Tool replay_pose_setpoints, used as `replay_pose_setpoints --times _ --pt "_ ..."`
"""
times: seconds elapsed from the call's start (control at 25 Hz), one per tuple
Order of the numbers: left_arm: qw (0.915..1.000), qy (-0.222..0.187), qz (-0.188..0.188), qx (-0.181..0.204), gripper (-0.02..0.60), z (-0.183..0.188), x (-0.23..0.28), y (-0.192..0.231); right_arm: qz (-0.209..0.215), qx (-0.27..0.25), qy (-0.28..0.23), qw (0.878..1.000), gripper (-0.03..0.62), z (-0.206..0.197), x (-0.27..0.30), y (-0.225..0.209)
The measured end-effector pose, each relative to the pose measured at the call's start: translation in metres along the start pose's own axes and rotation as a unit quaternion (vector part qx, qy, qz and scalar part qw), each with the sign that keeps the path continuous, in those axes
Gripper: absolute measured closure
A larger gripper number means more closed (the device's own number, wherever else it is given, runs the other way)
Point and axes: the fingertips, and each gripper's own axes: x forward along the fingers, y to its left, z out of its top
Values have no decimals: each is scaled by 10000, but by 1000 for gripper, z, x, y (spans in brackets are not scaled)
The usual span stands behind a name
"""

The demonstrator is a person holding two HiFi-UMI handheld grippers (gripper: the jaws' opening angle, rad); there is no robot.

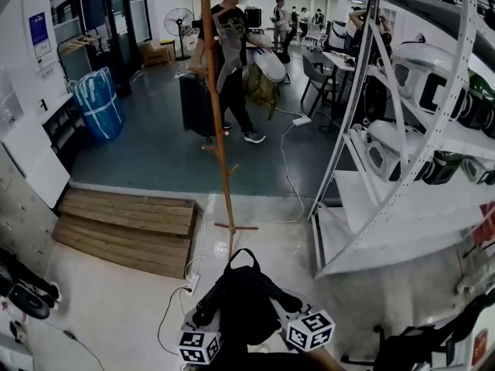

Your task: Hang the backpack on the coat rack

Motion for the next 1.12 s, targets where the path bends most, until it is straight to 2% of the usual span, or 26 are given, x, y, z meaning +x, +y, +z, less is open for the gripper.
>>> replay_pose_setpoints --times 0.88,1.12 --pt "9985 19 -499 218 494 105 145 145 -250 9 -147 9996 523 85 199 -44" --pt "9977 -40 -590 342 494 133 172 160 -318 75 -240 9992 523 105 230 -62"
